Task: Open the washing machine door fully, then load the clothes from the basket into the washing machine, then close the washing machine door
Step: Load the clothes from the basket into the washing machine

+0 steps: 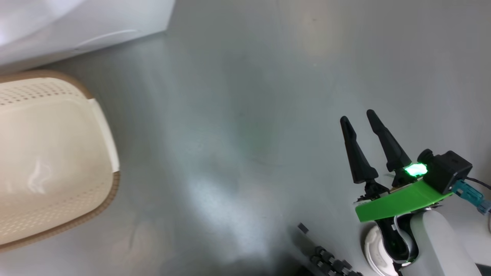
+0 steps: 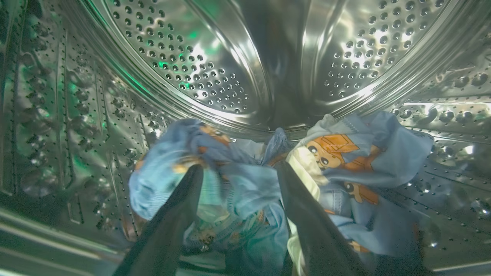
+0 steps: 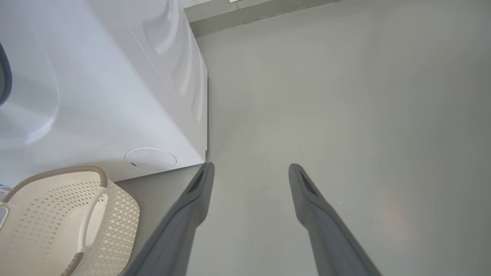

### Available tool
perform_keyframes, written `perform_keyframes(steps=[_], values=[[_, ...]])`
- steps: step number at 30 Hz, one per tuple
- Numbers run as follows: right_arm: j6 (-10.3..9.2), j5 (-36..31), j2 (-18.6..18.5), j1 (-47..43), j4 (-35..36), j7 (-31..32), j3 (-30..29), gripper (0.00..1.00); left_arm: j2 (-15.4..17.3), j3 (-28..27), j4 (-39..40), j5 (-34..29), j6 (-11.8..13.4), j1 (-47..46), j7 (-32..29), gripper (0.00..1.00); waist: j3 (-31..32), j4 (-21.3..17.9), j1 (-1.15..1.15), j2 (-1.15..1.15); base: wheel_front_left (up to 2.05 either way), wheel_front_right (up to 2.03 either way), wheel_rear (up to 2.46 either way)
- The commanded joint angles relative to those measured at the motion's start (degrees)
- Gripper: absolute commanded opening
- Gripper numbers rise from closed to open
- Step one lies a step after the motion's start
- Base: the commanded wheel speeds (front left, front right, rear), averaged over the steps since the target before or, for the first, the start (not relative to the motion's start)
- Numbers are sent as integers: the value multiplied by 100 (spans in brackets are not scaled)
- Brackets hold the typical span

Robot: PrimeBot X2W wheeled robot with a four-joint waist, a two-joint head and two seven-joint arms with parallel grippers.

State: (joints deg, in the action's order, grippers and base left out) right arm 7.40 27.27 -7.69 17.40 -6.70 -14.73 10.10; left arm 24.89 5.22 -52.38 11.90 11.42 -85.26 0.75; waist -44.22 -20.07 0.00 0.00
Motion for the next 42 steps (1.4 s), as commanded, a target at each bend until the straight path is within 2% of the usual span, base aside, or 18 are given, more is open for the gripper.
perform_keyframes(steps=[1,3,10,17,23,28,42], values=[[9,-47,-93,-294,137,-27,50,100,127,-60,180,66,43,212,157,100,190,203,0,0,0,0,0],[9,-82,-133,-330,185,-27,-23,100,-98,-105,183,227,-13,445,431,100,299,355,0,0,0,0,0],[9,-159,-219,-408,245,-27,-133,100,-454,-114,203,414,-67,875,903,100,517,645,0,0,0,0,0],[9,-246,-250,-536,287,-27,-246,100,-770,-163,214,665,-282,1536,1271,100,916,940,0,0,0,0,0],[9,-334,-302,-700,304,-27,-324,100,-1012,-91,366,709,-437,2164,1392,100,1316,1200,0,0,0,0,0],[9,-437,-357,-871,340,-27,-423,100,-1292,-77,705,746,-452,2869,1420,100,1648,1434,0,0,0,0,0],[9,-637,-447,-1105,355,-27,-502,100,-1833,-102,1758,641,-506,4864,1424,100,2316,1691,0,0,0,0,0]])
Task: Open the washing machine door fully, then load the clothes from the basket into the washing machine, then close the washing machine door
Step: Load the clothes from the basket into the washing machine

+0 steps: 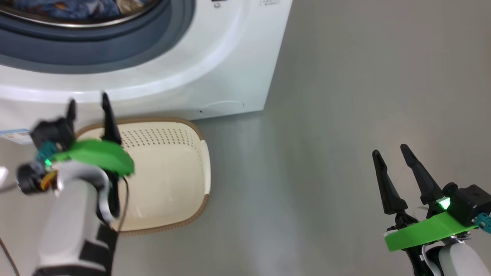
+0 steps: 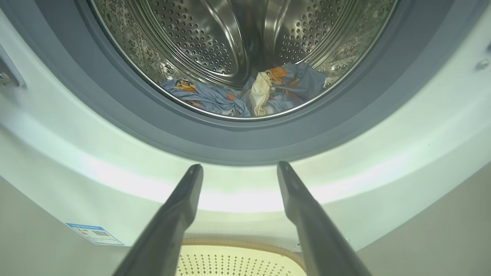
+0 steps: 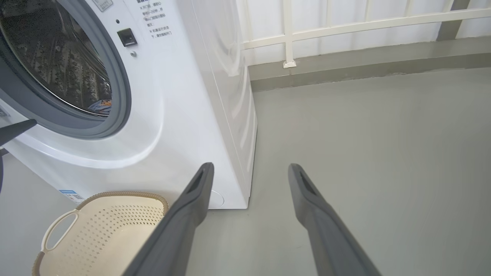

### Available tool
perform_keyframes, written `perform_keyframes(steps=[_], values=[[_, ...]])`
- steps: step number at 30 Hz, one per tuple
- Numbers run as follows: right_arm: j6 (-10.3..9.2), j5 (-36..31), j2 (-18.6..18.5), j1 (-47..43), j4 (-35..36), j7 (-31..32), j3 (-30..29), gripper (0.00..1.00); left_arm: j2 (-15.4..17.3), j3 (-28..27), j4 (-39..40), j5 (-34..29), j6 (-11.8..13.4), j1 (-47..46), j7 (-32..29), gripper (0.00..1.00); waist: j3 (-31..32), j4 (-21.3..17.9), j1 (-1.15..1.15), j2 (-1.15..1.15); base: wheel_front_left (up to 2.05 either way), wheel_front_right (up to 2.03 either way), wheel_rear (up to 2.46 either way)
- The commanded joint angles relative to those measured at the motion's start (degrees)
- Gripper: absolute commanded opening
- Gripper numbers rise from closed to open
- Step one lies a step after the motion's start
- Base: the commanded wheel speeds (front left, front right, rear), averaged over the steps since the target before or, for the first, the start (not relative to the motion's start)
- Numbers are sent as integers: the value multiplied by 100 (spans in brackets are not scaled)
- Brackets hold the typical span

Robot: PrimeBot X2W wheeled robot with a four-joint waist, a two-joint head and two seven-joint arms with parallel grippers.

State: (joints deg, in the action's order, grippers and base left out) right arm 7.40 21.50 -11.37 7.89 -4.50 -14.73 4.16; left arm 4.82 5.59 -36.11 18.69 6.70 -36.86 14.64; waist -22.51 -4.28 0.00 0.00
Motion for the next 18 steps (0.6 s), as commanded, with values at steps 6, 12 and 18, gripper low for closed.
perform_keyframes(steps=[6,12,18], values=[[9,-114,-130,-193,109,-27,122,100,9,-171,542,-176,-35,754,35,100,402,184,0,0,0,0,0],[9,-156,-144,-262,68,-27,123,100,-106,-305,1000,-345,0,1471,35,100,639,235,0,0,0,0,0],[9,-197,-129,-364,25,-27,52,100,-176,-324,1555,-441,-17,2089,36,100,866,260,0,0,0,0,0]])
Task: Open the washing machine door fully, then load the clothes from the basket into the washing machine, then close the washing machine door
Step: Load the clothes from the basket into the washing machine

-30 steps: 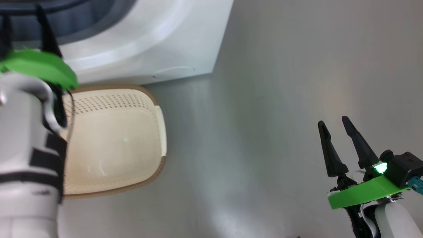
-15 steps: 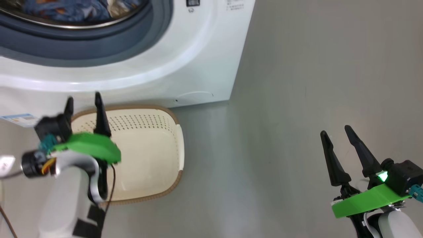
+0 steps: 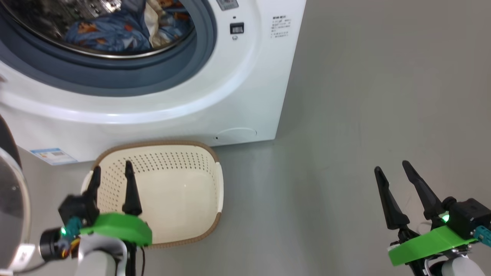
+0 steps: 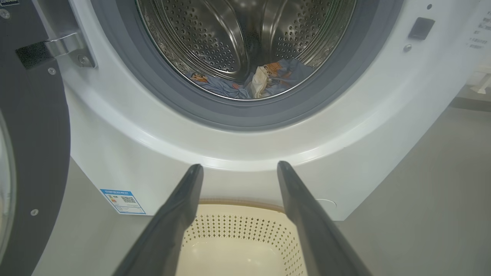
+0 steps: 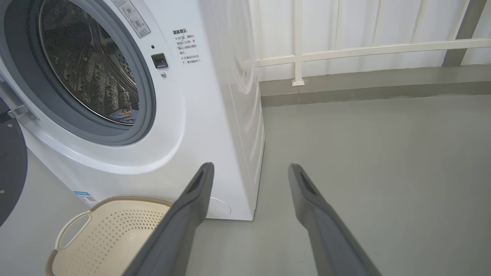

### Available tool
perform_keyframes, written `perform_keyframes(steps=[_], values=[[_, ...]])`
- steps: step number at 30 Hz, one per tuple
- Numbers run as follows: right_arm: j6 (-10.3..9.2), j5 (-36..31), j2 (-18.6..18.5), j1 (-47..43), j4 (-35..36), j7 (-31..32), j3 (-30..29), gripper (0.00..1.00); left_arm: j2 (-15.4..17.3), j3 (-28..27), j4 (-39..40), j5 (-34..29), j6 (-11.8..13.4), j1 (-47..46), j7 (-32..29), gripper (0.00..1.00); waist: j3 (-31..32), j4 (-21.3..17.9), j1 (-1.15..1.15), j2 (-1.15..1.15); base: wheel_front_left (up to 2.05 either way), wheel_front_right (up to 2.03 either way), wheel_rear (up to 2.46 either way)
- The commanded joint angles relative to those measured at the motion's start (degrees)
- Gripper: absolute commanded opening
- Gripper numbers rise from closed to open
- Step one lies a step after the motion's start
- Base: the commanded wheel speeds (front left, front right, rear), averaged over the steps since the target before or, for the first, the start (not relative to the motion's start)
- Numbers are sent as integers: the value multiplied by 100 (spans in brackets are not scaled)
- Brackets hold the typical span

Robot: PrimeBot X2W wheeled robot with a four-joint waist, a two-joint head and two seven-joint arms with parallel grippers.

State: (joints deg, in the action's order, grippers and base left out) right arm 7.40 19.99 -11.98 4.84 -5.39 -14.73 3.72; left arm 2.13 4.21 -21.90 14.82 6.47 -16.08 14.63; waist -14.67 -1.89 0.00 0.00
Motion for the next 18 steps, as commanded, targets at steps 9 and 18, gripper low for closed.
perform_keyframes(steps=[9,18], values=[[9,-168,-3,-356,111,-27,-71,100,77,-140,758,35,70,984,37,100,504,-22,0,0,0,0,0],[9,-348,111,-715,183,-27,-286,100,76,-265,1137,60,89,1782,37,100,954,-62,0,0,0,0,0]])
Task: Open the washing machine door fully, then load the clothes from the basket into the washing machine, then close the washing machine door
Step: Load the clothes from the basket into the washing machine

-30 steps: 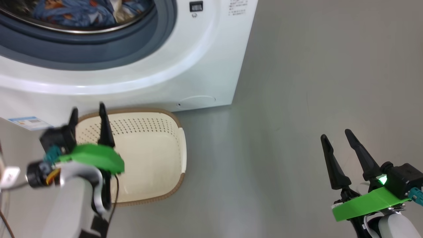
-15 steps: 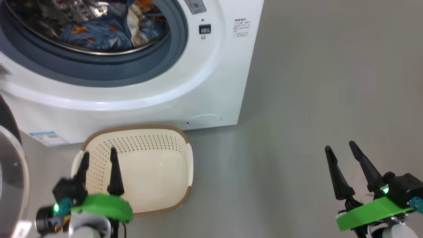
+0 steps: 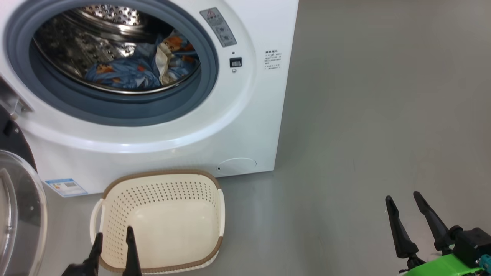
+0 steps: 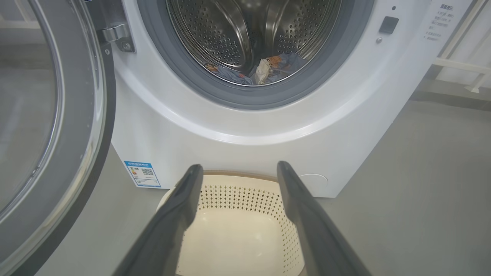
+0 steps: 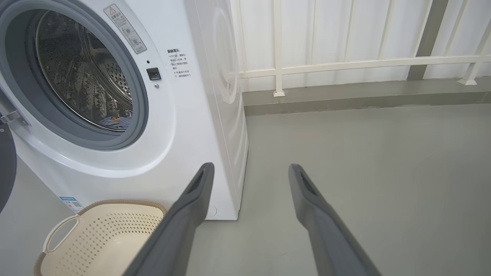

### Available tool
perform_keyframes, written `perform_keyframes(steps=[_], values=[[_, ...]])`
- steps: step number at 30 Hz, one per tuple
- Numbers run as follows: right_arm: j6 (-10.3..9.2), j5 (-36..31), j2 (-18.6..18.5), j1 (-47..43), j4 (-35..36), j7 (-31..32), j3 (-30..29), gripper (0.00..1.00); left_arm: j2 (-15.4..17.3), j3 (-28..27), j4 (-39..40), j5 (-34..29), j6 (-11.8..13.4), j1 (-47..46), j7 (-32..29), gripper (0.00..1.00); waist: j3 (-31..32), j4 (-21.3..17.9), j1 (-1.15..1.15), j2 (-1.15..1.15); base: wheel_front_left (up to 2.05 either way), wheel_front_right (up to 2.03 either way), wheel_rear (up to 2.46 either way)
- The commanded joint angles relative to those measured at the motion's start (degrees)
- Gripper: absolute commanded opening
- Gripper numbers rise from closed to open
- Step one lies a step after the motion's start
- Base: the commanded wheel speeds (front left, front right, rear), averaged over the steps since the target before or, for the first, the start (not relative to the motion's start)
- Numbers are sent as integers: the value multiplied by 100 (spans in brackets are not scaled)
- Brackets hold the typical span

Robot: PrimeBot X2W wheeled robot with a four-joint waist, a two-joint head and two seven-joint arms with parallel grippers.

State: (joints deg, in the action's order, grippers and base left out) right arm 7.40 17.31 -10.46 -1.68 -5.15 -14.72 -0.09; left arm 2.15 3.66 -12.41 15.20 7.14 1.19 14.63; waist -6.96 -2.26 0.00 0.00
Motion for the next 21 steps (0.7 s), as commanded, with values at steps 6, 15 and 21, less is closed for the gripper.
perform_keyframes(steps=[6,15,21], values=[[9,-157,0,-201,218,-28,67,100,74,-244,431,2,6,254,37,100,297,-20,0,0,0,0,0],[9,-294,62,-498,352,-28,-62,100,73,-283,832,-71,-107,514,37,100,460,-29,0,0,0,0,0],[9,-319,81,-604,324,-28,-84,100,73,-316,916,-121,-143,658,37,100,536,-39,0,0,0,0,0]])
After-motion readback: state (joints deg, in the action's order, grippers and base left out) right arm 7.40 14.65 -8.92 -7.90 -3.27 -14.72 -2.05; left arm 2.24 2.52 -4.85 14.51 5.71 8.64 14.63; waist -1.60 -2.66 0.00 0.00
